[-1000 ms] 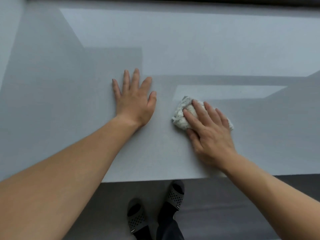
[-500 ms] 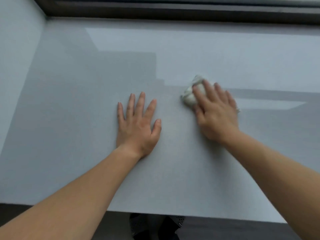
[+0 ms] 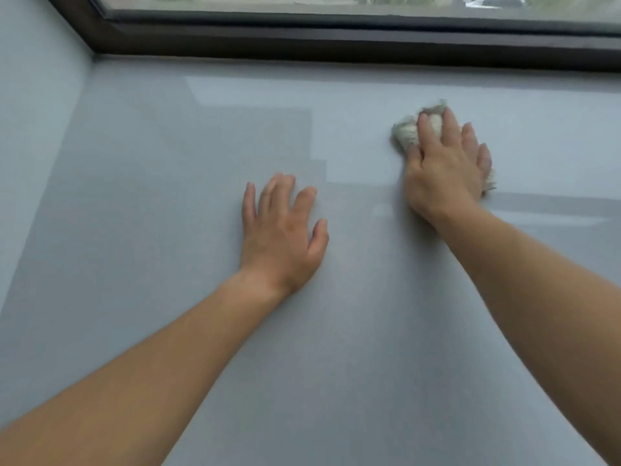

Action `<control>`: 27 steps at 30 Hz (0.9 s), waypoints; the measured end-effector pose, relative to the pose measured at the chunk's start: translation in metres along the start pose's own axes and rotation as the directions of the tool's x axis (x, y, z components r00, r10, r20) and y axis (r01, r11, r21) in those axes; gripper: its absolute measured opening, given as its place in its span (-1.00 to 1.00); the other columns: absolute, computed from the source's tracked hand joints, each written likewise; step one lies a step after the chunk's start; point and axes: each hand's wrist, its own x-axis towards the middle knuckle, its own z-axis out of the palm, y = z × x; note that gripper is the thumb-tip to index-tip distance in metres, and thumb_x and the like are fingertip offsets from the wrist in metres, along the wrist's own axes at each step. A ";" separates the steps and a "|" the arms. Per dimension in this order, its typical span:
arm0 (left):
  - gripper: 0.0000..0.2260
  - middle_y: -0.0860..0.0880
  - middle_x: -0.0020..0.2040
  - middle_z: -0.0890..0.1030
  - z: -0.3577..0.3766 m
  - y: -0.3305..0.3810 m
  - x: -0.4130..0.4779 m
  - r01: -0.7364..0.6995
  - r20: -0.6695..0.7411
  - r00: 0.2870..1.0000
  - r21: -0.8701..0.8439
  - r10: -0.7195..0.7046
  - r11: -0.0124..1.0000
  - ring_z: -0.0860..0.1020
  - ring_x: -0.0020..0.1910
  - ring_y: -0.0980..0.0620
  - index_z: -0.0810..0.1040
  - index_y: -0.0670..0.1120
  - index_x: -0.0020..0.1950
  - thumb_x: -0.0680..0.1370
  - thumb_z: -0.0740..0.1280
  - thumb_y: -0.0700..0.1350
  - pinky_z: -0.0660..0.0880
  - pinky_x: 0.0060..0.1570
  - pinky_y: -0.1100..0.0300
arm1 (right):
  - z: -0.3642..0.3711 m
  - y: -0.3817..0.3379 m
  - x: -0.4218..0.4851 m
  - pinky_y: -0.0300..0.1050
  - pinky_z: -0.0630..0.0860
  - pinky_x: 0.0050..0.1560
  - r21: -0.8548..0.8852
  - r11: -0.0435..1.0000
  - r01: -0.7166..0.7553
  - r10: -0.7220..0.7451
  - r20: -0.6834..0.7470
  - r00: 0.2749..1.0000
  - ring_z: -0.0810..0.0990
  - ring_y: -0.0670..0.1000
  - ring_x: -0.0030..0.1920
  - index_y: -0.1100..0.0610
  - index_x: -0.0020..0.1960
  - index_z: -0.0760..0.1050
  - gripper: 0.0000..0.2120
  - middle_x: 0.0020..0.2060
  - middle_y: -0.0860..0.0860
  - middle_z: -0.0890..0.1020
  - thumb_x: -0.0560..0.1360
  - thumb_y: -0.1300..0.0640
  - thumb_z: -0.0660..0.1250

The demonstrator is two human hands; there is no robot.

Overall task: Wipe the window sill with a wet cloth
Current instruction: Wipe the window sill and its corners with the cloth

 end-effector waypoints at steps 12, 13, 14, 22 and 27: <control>-0.41 -0.08 0.63 -0.10 0.010 -0.008 0.081 0.052 0.155 0.986 0.104 -0.068 0.993 -0.20 0.59 -0.10 0.03 0.08 0.59 0.57 -0.06 0.19 -0.22 0.50 -0.22 | -0.005 -0.005 0.079 0.19 -0.05 0.52 -0.039 0.998 0.041 -0.042 -0.023 0.999 0.03 0.15 0.57 -0.16 0.56 0.11 -0.51 0.59 -0.05 0.08 0.64 -0.14 -0.04; -0.40 -0.08 0.63 -0.10 0.010 -0.008 0.082 0.049 0.156 0.986 0.106 -0.065 0.993 -0.20 0.59 -0.11 0.02 0.07 0.60 0.56 -0.06 0.19 -0.22 0.50 -0.23 | -0.002 -0.018 0.085 0.21 -0.03 0.51 -0.045 0.998 0.044 -0.046 -0.036 0.998 0.04 0.16 0.56 -0.16 0.55 0.13 -0.52 0.59 -0.03 0.10 0.63 -0.14 -0.04; -0.39 -0.09 0.63 -0.10 0.010 -0.007 0.082 0.045 0.154 0.986 0.106 -0.061 0.993 -0.20 0.59 -0.12 0.01 0.06 0.60 0.56 -0.06 0.19 -0.21 0.50 -0.24 | 0.002 -0.034 0.089 0.22 -0.02 0.50 -0.055 0.994 0.098 -0.100 -0.033 0.994 0.05 0.17 0.56 -0.17 0.54 0.15 -0.52 0.58 -0.02 0.13 0.63 -0.15 -0.02; -0.38 -0.10 0.63 -0.08 0.012 -0.009 0.084 0.046 0.142 0.988 0.124 -0.063 0.991 -0.19 0.60 -0.11 0.01 0.03 0.61 0.56 -0.06 0.19 -0.18 0.50 -0.25 | 0.010 -0.122 0.115 0.08 0.09 0.38 -0.111 0.671 0.733 -0.725 0.109 0.680 0.19 0.12 0.48 -0.18 0.52 0.22 -0.54 0.53 -0.09 0.25 0.64 -0.19 0.00; -0.38 -0.10 0.63 -0.07 0.012 -0.010 0.084 0.040 0.138 0.989 0.123 -0.057 0.992 -0.17 0.60 -0.12 0.00 0.05 0.61 0.56 -0.07 0.20 -0.16 0.50 -0.26 | 0.002 -0.071 0.116 0.04 0.10 0.40 -0.052 0.754 0.655 -0.655 0.030 0.755 0.23 0.13 0.44 -0.20 0.51 0.24 -0.55 0.50 -0.13 0.29 0.64 -0.17 0.04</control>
